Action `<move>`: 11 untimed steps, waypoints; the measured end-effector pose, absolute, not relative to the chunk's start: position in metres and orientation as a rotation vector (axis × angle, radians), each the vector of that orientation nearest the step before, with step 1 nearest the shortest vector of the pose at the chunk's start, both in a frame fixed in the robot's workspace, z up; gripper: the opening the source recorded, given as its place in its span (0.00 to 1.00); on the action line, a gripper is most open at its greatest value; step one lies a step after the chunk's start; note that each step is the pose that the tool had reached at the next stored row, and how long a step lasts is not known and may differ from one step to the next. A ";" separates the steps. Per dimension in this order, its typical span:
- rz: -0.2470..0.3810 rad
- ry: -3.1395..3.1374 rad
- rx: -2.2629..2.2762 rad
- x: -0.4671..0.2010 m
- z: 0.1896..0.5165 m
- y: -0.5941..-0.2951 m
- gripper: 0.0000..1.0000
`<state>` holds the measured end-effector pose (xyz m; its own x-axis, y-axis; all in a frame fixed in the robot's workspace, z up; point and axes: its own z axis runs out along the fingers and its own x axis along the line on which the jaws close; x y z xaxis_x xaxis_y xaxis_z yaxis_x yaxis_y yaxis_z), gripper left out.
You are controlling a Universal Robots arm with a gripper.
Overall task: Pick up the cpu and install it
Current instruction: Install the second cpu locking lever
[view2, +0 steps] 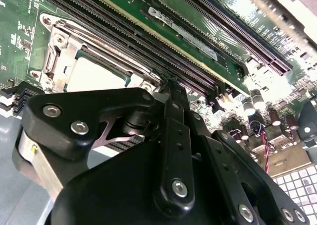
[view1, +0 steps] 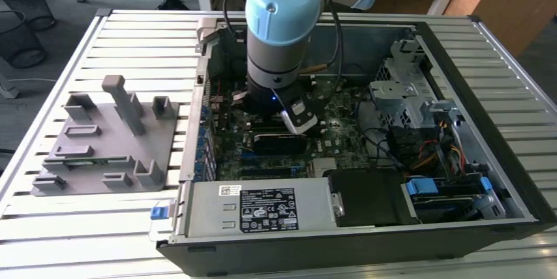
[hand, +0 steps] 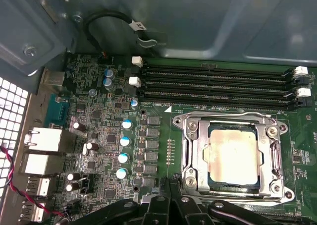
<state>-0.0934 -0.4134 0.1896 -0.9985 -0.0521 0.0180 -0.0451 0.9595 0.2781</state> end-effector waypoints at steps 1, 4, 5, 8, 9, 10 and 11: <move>-0.437 -3.085 0.077 -0.093 0.190 -0.413 0.12; -0.437 -3.085 0.076 -0.093 0.190 -0.412 0.12; -0.437 -3.085 0.077 -0.093 0.190 -0.412 0.12; -0.437 -3.085 0.077 -0.093 0.190 -0.411 0.12; -0.437 -3.085 0.077 -0.093 0.191 -0.411 0.12; -0.437 -3.085 0.076 -0.093 0.191 -0.410 0.12; -0.437 -3.085 0.077 -0.093 0.191 -0.410 0.12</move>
<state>-0.0935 -0.4101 0.1910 -0.9985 -0.0522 0.0180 -0.0452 0.9595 0.2782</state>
